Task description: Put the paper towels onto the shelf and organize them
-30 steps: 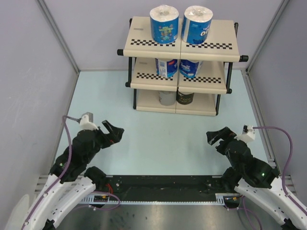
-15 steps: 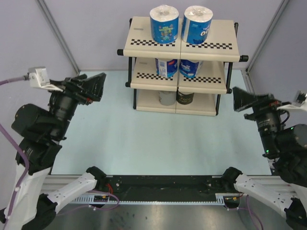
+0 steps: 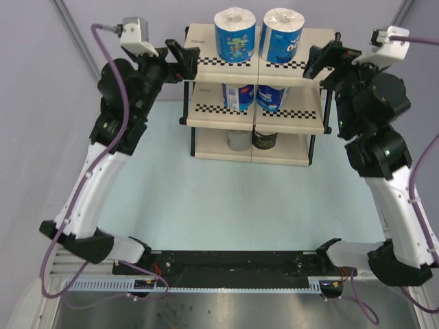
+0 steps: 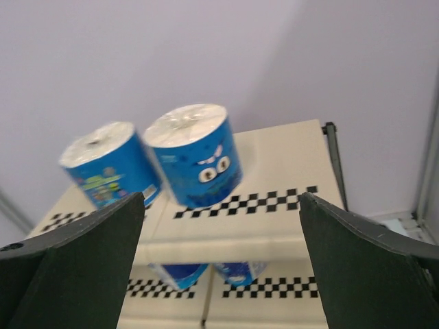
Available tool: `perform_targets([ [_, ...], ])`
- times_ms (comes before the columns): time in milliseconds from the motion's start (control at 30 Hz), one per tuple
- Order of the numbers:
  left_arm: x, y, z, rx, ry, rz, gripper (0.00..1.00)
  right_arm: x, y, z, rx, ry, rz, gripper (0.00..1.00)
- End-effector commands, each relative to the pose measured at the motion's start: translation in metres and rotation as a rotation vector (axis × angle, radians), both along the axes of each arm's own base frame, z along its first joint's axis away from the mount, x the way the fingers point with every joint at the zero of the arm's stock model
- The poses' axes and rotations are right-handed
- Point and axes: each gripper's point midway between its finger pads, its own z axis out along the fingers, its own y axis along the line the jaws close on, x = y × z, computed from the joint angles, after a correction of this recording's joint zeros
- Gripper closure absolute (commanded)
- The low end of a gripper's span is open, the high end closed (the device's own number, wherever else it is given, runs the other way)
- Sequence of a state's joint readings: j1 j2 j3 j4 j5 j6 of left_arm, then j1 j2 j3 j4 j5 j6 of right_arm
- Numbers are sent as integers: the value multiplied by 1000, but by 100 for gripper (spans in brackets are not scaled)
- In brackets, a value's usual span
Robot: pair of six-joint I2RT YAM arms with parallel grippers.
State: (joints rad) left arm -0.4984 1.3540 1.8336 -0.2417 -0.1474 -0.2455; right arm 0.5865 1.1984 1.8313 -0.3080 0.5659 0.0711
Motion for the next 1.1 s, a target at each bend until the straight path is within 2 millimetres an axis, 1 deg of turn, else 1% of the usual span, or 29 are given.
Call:
perform_targets([
  [0,24,-10,39,-30,-129,-49,0,30,-24,23,1,-68,-22,0],
  [33,28,-7,51,-37,-157,-43,0,45,-24,17,12,-55,-22,0],
  [67,36,-9,53,-32,-160,-47,0,53,-25,15,15,-59,-10,0],
  [100,60,-19,36,-14,-124,-49,0,61,-37,17,20,-69,-34,0],
  [133,62,-13,53,-26,-160,-37,0,70,-41,14,39,-66,-35,0],
  [167,72,-15,51,-24,-155,-36,0,83,-38,8,32,-53,-16,0],
  [200,79,-13,51,-27,-157,-28,0,91,-40,6,33,-51,-16,0],
  [233,95,-12,49,-30,-157,-14,0,97,-48,7,36,-58,-31,0],
  [267,102,-10,49,-39,-158,-7,0,110,-45,0,37,-42,-19,0],
  [300,103,-12,54,-41,-174,-30,0,113,-46,2,39,-50,-14,0],
  [333,121,-10,41,-43,-150,-20,0,117,-47,1,37,-47,-13,0],
  [367,127,-8,39,-50,-149,-14,0,125,-43,-4,29,-39,-1,0],
  [467,154,3,21,-62,-121,20,0,132,-40,-9,11,-35,10,0],
  [500,159,5,17,-63,-119,24,0,134,-39,-10,8,-33,11,0],
  [533,164,9,16,-72,-121,31,0,138,-39,-17,1,-20,11,0],
  [567,174,7,6,-70,-105,30,0,138,-39,-19,-5,-18,13,0],
  [600,176,8,7,-72,-114,30,0,138,-38,-19,-13,-28,15,0],
  [633,180,6,4,-69,-112,27,0,140,-37,-26,-19,-16,20,0],
  [667,187,3,-4,-65,-100,23,0,141,-37,-27,-20,-20,16,0],
  [700,188,2,-3,-69,-105,19,0,141,-38,-27,-22,-24,17,1],
  [800,196,-6,-11,-80,-95,-17,0,143,-38,-32,-27,-13,16,0],
  [900,198,-16,-15,-96,-90,-61,0,145,-39,-39,-31,0,18,0],
  [1000,195,-25,-16,-95,-91,-90,0,146,-40,-45,-33,6,16,0],
  [1067,191,-29,-12,-87,-102,-105,0,146,-40,-47,-31,6,17,0],
])
